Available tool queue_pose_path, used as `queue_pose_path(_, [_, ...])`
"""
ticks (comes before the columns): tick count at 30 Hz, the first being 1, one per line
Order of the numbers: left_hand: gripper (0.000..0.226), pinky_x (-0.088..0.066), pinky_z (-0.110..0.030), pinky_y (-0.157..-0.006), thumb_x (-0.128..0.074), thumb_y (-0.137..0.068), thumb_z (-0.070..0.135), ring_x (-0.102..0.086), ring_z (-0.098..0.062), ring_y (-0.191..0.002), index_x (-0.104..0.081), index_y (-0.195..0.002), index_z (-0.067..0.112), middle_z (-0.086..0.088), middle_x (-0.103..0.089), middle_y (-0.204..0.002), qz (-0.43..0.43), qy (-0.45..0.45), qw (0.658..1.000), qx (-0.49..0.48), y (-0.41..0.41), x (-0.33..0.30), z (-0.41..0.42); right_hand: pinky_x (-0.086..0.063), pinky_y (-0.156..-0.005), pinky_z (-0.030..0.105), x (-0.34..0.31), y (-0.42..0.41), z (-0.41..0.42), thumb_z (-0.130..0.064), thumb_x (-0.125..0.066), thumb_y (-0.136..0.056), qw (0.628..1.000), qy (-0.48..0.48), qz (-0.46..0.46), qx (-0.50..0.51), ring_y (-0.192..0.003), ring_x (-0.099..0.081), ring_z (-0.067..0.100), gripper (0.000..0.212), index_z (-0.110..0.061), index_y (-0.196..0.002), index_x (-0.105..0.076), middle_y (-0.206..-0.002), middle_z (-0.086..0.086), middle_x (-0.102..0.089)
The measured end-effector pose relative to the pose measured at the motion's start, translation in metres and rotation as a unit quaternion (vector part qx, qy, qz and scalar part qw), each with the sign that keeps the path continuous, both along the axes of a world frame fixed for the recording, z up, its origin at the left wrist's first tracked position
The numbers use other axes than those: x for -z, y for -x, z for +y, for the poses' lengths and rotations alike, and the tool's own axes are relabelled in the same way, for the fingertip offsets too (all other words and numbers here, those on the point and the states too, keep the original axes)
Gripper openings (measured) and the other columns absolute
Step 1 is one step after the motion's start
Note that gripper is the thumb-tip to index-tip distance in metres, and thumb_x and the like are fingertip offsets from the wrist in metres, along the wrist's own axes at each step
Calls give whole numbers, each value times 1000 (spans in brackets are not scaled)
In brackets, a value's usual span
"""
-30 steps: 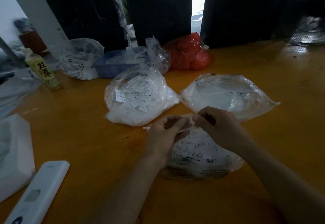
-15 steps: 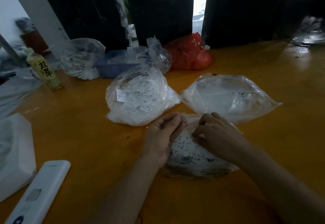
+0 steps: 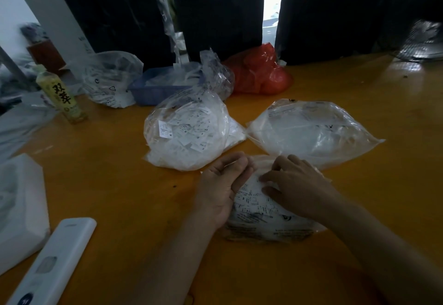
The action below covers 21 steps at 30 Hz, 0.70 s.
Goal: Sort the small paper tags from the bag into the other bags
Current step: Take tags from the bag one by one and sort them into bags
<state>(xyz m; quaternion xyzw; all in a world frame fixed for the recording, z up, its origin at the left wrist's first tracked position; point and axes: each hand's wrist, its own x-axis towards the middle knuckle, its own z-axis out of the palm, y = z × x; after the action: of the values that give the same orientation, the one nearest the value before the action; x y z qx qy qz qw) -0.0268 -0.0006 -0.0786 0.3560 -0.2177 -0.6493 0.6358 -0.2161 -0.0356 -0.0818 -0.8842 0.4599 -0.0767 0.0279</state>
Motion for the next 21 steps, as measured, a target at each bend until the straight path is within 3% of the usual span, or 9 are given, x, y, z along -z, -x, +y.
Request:
queue_pose_path(3, [20,-63,-23,-73,-77,-75,2,-78,-28,-91,-77,-95,1,-22,-77,-99,-4,3,1000,-7,1,0,0,-36,-98,34,2,1,1,-59,-43,-100,1000,-6,13,-2,-115,-39,16,46,-44,-143,-51,-127,-6,-47])
queue_pose_path(7, [21,-63,-24,-73,-78,-76,4,-78,-30,-93,-77,-97,0,-23,-77,-102,0,-8,1000,-9,-1,0,-1,-31,-85,30,-6,3,-1,-62,-52,-95,1000,-9,1,-22,-104,-38,10,32,-44,-115,-68,-112,-13,-49])
queue_pose_path(11, [20,-63,-25,-73,-78,-76,6,-78,-28,-92,-79,-95,2,-21,-78,-101,-7,-7,1000,-8,-1,1,-1,-31,-84,31,-11,8,-3,-67,-60,-88,997,-50,-5,-57,-100,-38,4,27,-44,-99,-68,-105,-22,-51])
queue_pose_path(16, [24,-62,-24,-72,-77,-77,4,-78,-26,-89,-74,-100,-3,-20,-77,-98,-9,-1,1000,-6,0,2,-1,-35,-95,33,-13,10,-3,-72,-57,-86,996,-78,9,-44,-111,-40,8,48,-45,-125,-62,-119,-18,-49])
queue_pose_path(21, [19,-62,-22,-74,-78,-76,2,-78,-28,-93,-78,-95,-1,-22,-78,-103,-15,2,1000,-1,-1,3,0,-41,-94,33,-18,10,-3,-63,-66,-86,994,-92,-41,-44,-110,-44,7,33,-42,-111,-70,-113,-19,-53])
